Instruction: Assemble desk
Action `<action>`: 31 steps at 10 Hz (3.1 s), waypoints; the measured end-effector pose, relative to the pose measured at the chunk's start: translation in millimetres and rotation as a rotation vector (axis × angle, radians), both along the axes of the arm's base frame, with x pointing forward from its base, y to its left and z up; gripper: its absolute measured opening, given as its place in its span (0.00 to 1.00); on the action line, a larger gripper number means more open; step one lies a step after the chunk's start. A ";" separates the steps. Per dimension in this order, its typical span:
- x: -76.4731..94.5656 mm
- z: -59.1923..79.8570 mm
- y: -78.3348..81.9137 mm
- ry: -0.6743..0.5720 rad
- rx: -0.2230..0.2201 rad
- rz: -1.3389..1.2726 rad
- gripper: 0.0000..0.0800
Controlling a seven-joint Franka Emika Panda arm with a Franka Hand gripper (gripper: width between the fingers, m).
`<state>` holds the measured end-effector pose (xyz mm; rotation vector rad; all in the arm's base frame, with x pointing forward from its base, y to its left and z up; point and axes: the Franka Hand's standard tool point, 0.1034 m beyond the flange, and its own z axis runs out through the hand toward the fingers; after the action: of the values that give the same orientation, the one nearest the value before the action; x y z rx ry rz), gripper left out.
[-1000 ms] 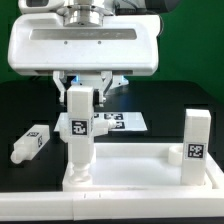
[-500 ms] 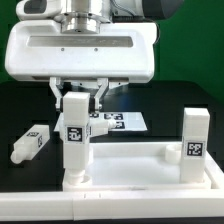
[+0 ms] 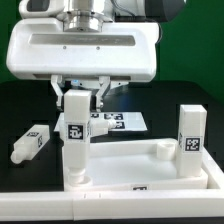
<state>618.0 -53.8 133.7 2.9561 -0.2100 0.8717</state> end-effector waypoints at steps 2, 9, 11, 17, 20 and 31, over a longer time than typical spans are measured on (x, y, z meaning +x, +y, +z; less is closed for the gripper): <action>-0.9 -0.2 -0.7 0.002 0.001 -0.001 0.36; -5.5 -10.2 9.0 0.016 0.006 0.009 0.36; -5.7 -16.1 7.3 0.028 0.009 0.006 0.36; -1.2 -19.9 5.2 0.055 0.032 -0.003 0.36; -2.0 -21.4 6.6 0.068 0.039 -0.001 0.76; -1.9 -20.0 17.5 0.434 0.292 -0.118 0.61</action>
Offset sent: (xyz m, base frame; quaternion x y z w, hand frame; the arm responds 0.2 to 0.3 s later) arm -0.0014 0.0110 -0.0069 0.0313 0.0068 0.0201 0.9993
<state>616.2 -36.3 113.7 3.2593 -0.5186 0.1847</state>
